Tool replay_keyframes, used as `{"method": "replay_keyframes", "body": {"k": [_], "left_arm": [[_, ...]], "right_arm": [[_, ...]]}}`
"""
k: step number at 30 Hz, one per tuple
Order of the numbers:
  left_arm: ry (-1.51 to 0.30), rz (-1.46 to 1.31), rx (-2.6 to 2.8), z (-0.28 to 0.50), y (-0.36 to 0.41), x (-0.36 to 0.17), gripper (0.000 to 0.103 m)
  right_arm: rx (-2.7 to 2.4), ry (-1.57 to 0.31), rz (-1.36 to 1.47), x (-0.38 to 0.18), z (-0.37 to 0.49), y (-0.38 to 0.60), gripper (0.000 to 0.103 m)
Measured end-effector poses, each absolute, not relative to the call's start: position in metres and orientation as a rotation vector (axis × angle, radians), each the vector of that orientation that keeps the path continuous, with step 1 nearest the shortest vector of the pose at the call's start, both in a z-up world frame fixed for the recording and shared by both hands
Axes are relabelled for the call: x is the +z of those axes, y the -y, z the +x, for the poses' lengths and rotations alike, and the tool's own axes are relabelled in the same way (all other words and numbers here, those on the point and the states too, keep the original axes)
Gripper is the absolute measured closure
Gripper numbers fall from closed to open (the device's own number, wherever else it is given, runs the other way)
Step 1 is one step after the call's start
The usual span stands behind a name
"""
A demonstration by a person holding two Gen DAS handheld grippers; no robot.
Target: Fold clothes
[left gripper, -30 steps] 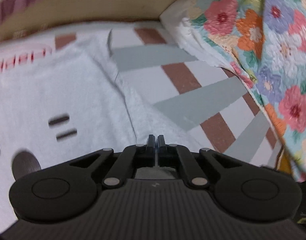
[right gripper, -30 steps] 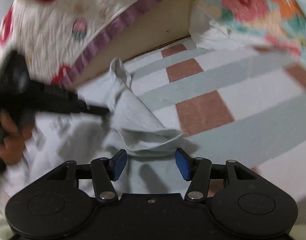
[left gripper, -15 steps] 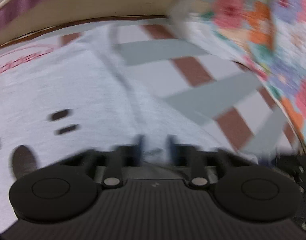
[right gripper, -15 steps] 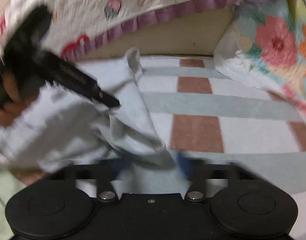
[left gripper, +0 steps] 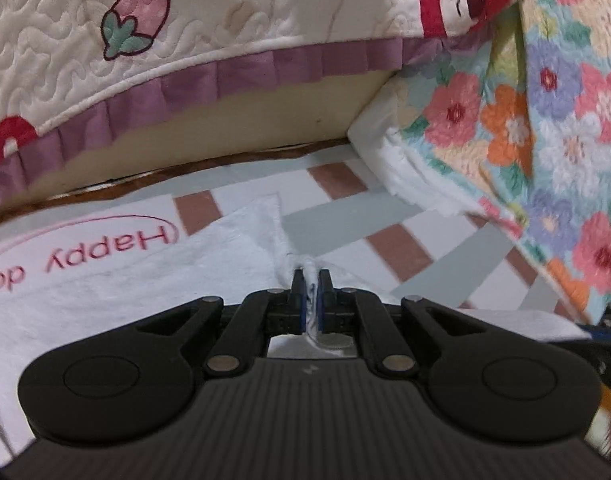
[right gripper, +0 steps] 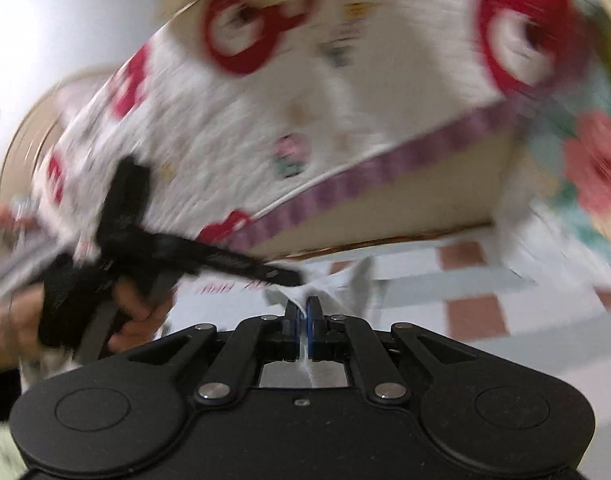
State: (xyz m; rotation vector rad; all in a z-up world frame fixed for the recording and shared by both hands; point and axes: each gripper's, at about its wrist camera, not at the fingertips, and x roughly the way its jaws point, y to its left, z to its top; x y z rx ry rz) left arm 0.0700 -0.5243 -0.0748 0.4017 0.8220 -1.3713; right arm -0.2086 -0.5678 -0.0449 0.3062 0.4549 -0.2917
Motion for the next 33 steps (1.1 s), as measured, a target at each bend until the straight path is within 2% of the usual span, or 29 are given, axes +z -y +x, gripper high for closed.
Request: {"method": "replay_keyframes", "body": {"k": [3, 4, 5, 6, 14, 18, 20, 23, 25, 26, 27, 28, 29, 33], "left_arm": [[-0.841, 0.488, -1.328, 0.083, 0.518, -0.100, 0.099], [-0.849, 0.513, -1.307, 0.088, 0.516, -0.110, 0.099], [-0.847, 0.537, -1.286, 0.093, 0.513, -0.119, 0.099], [-0.844, 0.561, -1.264, 0.098, 0.511, -0.128, 0.099], [-0.851, 0.500, -1.314, 0.115, 0.501, -0.142, 0.097], [-0.875, 0.460, -1.309, 0.121, 0.504, -0.147, 0.097], [-0.885, 0.430, -1.301, 0.125, 0.500, -0.149, 0.096], [-0.894, 0.384, -1.278, 0.130, 0.491, -0.148, 0.086], [-0.827, 0.379, -1.327, 0.122, 0.477, -0.136, 0.084], [-0.791, 0.377, -1.352, 0.117, 0.469, -0.130, 0.078], [-0.733, 0.395, -1.399, 0.107, 0.459, -0.123, 0.074], [-0.671, 0.416, -1.447, 0.095, 0.448, -0.116, 0.065], [-0.608, 0.437, -1.493, 0.084, 0.438, -0.109, 0.057], [-0.487, 0.612, -1.729, 0.023, 0.406, -0.106, 0.053]], "right_arm": [[-0.288, -0.482, 0.270, -0.047, -0.200, 0.558, 0.094], [-0.294, -0.492, 0.275, -0.052, -0.201, 0.557, 0.089], [-0.300, -0.501, 0.280, -0.057, -0.202, 0.557, 0.067], [-0.306, -0.511, 0.285, -0.062, -0.202, 0.556, 0.050], [-0.353, -0.586, 0.326, -0.102, -0.207, 0.549, 0.048], [-0.377, -0.624, 0.347, -0.123, -0.210, 0.546, 0.039], [-0.398, -0.639, 0.362, -0.130, -0.208, 0.547, 0.038], [-0.450, -0.653, 0.395, -0.136, -0.201, 0.555, 0.037], [-0.456, -0.633, 0.383, -0.135, -0.201, 0.554, 0.037], [-0.457, -0.621, 0.375, -0.134, -0.201, 0.554, 0.039], [-0.458, -0.611, 0.381, -0.134, -0.202, 0.555, 0.054], [-0.459, -0.602, 0.391, -0.135, -0.203, 0.557, 0.068], [-0.461, -0.594, 0.401, -0.135, -0.204, 0.558, 0.096], [-0.482, -0.565, 0.340, -0.121, -0.209, 0.546, 0.096]]}}
